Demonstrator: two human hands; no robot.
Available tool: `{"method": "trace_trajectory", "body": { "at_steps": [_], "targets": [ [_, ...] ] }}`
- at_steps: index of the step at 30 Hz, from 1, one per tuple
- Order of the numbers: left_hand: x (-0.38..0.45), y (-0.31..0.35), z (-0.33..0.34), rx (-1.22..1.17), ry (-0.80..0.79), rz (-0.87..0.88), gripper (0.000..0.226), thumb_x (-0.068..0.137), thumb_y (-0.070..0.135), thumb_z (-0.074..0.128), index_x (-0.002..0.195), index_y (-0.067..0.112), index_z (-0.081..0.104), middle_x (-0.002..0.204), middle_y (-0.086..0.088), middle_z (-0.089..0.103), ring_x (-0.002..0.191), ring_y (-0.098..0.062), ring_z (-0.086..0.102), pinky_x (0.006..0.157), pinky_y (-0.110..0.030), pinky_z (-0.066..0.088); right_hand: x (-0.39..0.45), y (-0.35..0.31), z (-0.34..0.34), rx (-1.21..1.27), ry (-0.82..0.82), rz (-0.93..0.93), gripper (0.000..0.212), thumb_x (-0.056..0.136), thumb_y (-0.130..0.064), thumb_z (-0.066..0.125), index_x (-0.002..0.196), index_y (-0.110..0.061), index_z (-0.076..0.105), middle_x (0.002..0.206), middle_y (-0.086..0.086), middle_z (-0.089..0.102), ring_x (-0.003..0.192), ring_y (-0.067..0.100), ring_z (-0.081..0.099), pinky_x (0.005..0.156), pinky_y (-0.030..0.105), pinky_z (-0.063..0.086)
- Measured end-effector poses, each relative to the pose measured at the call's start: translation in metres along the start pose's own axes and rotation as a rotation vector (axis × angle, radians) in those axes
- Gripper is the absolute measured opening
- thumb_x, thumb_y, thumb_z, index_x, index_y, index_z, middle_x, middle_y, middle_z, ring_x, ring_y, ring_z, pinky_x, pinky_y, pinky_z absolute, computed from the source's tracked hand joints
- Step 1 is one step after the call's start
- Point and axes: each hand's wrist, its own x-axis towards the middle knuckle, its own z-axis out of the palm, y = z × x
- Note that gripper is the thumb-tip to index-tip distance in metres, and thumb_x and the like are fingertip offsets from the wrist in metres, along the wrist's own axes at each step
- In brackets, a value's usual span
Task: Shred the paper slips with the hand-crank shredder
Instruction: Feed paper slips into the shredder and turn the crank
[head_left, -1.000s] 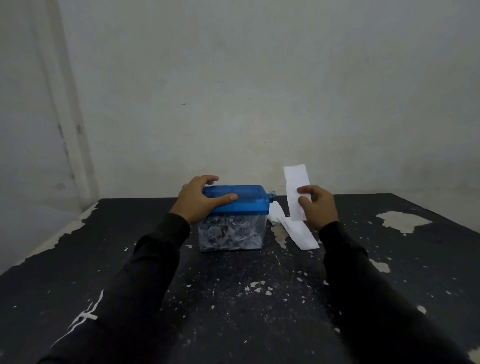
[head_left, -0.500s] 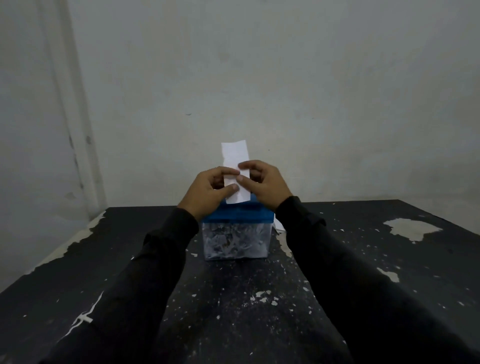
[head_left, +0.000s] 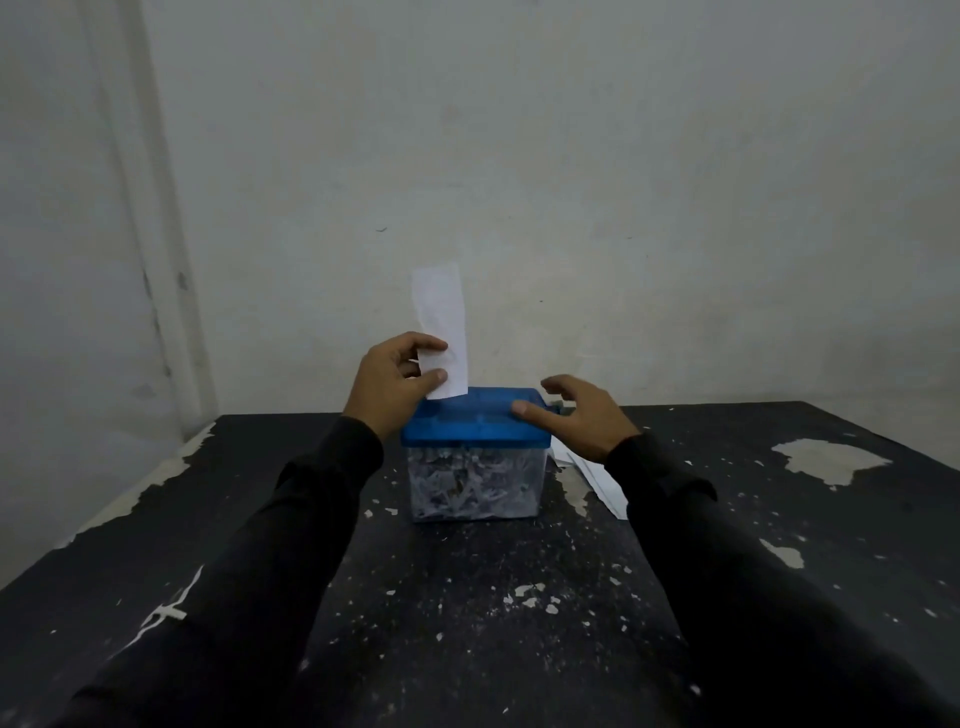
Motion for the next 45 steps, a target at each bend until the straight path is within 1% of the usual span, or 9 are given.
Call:
{"method": "trace_trajectory", "body": {
  "at_steps": [12, 19, 22, 26, 29, 34, 38, 40, 45],
  "targets": [
    [-0.003, -0.003, 0.006, 0.020, -0.069, -0.016, 0.021, 0.084, 0.000, 0.079, 0.099, 0.012, 0.069, 0.104, -0.008, 0.074, 0.086, -0.025, 0.074, 0.079, -0.047, 0.063, -0.006, 0.003, 0.001, -0.056, -0.046, -0.015, 0.086, 0.064, -0.077, 0.068, 0.125, -0.017, 0.061, 0.112, -0.003, 0.061, 0.106, 0.019, 0.060, 0.091, 0.033, 0.050],
    [-0.009, -0.007, 0.009, 0.121, -0.054, 0.034, 0.023, 0.083, 0.007, 0.079, 0.097, 0.018, 0.064, 0.102, -0.005, 0.074, 0.091, -0.024, 0.071, 0.080, -0.050, 0.061, -0.002, -0.003, -0.003, -0.130, -0.093, 0.079, 0.094, 0.065, -0.082, 0.066, 0.124, -0.009, 0.061, 0.114, 0.005, 0.064, 0.096, 0.019, 0.059, 0.079, 0.031, 0.048],
    [-0.011, -0.009, 0.012, 0.142, -0.060, 0.026, 0.040, 0.087, 0.016, 0.078, 0.109, 0.023, 0.046, 0.104, -0.006, 0.071, 0.093, -0.024, 0.070, 0.078, -0.049, 0.059, -0.007, -0.001, 0.000, -0.083, -0.033, 0.091, 0.080, 0.064, -0.081, 0.068, 0.100, -0.009, 0.068, 0.091, 0.007, 0.071, 0.080, 0.021, 0.066, 0.074, 0.042, 0.056],
    [-0.015, -0.006, 0.016, 0.135, -0.112, -0.099, 0.095, 0.076, 0.045, 0.087, 0.144, 0.025, 0.024, 0.124, 0.002, 0.060, 0.109, -0.016, 0.063, 0.089, -0.030, 0.053, -0.014, -0.007, 0.001, 0.048, 0.005, 0.152, 0.092, 0.054, -0.081, 0.077, 0.099, -0.001, 0.067, 0.080, 0.017, 0.073, 0.066, 0.029, 0.072, 0.060, 0.049, 0.061],
    [-0.012, -0.006, 0.019, 0.222, -0.215, -0.184, 0.102, 0.051, 0.076, 0.086, 0.131, 0.017, 0.061, 0.119, 0.007, 0.069, 0.103, -0.013, 0.067, 0.091, -0.038, 0.058, -0.017, -0.014, -0.001, 0.011, 0.014, 0.207, 0.095, 0.052, -0.082, 0.077, 0.103, -0.002, 0.064, 0.086, 0.020, 0.071, 0.069, 0.029, 0.073, 0.058, 0.049, 0.061],
    [-0.007, 0.005, 0.021, 0.190, -0.313, -0.295, 0.069, 0.058, 0.064, 0.089, 0.112, 0.027, 0.071, 0.111, 0.007, 0.072, 0.099, -0.013, 0.068, 0.087, -0.032, 0.055, -0.016, -0.026, -0.017, 0.024, 0.083, 0.204, 0.070, 0.068, -0.074, 0.077, 0.098, -0.015, 0.054, 0.090, 0.005, 0.064, 0.077, 0.019, 0.063, 0.061, 0.038, 0.055],
    [-0.007, 0.006, 0.018, 0.155, -0.323, -0.304, 0.054, 0.071, 0.047, 0.088, 0.115, 0.027, 0.066, 0.112, 0.007, 0.069, 0.097, -0.007, 0.063, 0.089, -0.030, 0.051, -0.003, -0.029, -0.038, 0.508, 0.068, 0.239, 0.019, 0.097, -0.022, 0.059, 0.084, -0.009, 0.053, 0.068, 0.012, 0.055, 0.045, 0.015, 0.040, 0.045, 0.023, 0.031],
    [-0.006, 0.005, 0.019, 0.134, -0.353, -0.294, 0.050, 0.072, 0.044, 0.088, 0.114, 0.029, 0.065, 0.110, 0.011, 0.068, 0.099, -0.005, 0.063, 0.094, -0.032, 0.052, 0.005, -0.022, -0.041, 0.667, 0.083, 0.231, 0.017, 0.097, -0.005, 0.053, 0.081, -0.007, 0.055, 0.068, 0.013, 0.050, 0.044, 0.015, 0.036, 0.046, 0.023, 0.028],
    [-0.007, 0.007, 0.017, 0.134, -0.346, -0.274, 0.051, 0.075, 0.042, 0.087, 0.118, 0.029, 0.063, 0.107, 0.018, 0.063, 0.098, 0.000, 0.059, 0.084, -0.024, 0.047, 0.025, -0.015, -0.032, 0.663, 0.134, 0.224, 0.006, 0.095, -0.006, 0.066, 0.090, -0.003, 0.065, 0.066, 0.009, 0.058, 0.040, 0.014, 0.042, 0.040, 0.018, 0.035]
  ]
}}
